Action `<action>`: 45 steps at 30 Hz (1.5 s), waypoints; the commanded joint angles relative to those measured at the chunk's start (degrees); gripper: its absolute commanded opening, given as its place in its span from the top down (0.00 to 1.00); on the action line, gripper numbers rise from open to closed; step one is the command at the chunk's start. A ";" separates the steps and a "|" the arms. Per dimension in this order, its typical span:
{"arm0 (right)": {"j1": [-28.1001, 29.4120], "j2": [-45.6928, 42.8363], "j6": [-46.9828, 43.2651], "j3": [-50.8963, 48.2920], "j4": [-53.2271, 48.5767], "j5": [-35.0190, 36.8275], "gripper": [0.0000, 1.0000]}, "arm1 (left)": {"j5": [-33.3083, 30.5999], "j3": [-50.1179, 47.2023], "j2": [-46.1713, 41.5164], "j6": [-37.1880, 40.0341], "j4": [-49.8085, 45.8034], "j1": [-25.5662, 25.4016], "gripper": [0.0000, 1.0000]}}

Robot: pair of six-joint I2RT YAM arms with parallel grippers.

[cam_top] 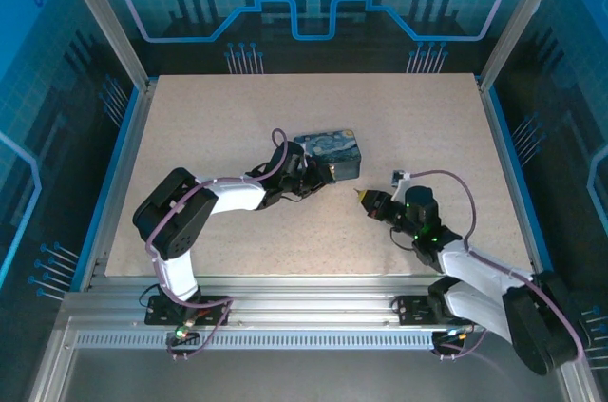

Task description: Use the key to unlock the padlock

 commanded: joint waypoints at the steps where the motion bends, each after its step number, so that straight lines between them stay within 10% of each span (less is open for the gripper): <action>1: 2.00 3.43 3.96 -0.53 8.80 3.37 1.00 | 0.49 2.06 0.21 -0.51 2.39 -0.49 1.00; 25: 9.56 17.35 28.66 0.97 23.32 12.04 1.00 | 0.97 -1.61 1.88 -4.47 12.57 -0.57 1.00; 45: 9.64 21.66 31.00 3.07 28.29 12.05 1.00 | 0.98 -1.88 1.71 -4.74 13.35 -1.01 1.00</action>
